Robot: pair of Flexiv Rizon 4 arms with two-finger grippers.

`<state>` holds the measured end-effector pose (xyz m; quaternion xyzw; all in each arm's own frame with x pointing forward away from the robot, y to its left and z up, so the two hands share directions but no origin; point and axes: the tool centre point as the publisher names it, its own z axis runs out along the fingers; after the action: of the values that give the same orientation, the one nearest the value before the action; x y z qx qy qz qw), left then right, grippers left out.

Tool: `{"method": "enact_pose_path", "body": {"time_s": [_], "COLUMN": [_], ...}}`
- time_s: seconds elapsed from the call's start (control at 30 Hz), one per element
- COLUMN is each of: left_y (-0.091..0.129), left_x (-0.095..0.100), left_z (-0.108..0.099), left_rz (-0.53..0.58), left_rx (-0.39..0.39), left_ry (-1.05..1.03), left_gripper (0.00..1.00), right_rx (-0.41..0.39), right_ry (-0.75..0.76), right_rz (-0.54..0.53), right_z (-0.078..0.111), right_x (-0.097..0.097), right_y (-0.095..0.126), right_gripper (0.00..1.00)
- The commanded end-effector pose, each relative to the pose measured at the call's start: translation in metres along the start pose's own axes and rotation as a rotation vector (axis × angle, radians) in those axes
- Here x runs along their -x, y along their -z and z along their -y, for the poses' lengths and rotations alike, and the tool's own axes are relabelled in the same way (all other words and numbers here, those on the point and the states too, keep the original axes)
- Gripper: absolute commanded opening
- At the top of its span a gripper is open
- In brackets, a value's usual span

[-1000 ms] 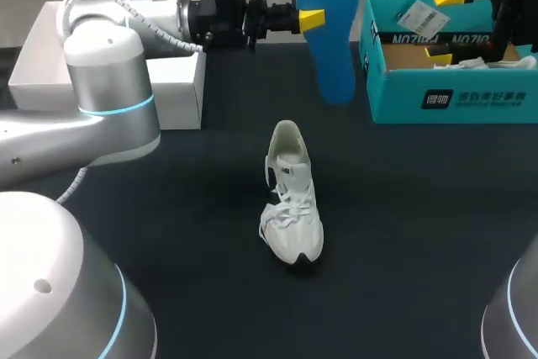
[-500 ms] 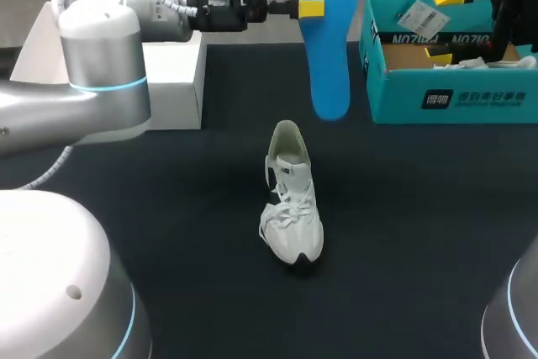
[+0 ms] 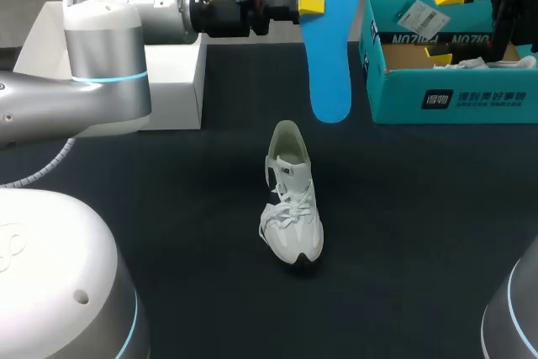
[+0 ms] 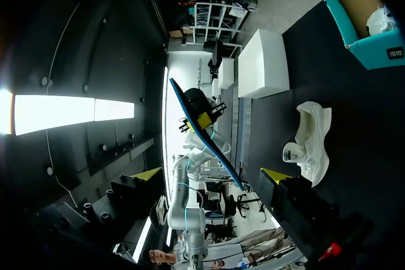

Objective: Take the shoe out of the shoebox, open the shoe tongue, remove and reinsert the insole, then place the shoe into the shoebox

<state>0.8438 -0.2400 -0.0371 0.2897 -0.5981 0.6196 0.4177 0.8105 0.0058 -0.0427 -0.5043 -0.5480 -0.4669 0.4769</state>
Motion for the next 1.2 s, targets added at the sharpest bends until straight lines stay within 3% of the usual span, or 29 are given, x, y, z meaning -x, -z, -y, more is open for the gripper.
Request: {"method": "enact_pose_path", "body": {"time_s": [0.03,0.43,0.83,0.9,1.1,1.2], "left_y": [0.000,-0.001,0.002,0.001,0.000,0.000], "left_x": [0.003,0.020,0.031,0.033,0.038,0.040], "left_z": [0.002,0.001,0.001,0.000,0.001,0.001], "left_rz": [-0.010,0.016,0.060,0.064,0.084,0.088], "left_rx": [0.008,-0.019,-0.045,-0.041,-0.035,-0.034], "left_ry": [0.070,0.299,0.391,0.403,0.432,0.437], "left_gripper": [0.00,0.00,0.00,0.00,0.00,0.00], "right_rx": [0.001,0.001,0.001,-0.016,0.061,0.086], "right_ry": [-0.002,-0.002,-0.002,0.000,-0.062,-0.081], "right_rz": [0.004,0.004,0.004,0.098,0.388,0.483], "right_z": [0.001,0.001,0.001,-0.001,-0.005,-0.005], "right_x": [0.000,0.000,0.000,-0.010,-0.028,-0.036], "right_y": [0.000,0.000,0.000,-0.002,-0.014,-0.021], "right_gripper": [1.00,1.00,1.00,1.00,1.00,1.00]}}
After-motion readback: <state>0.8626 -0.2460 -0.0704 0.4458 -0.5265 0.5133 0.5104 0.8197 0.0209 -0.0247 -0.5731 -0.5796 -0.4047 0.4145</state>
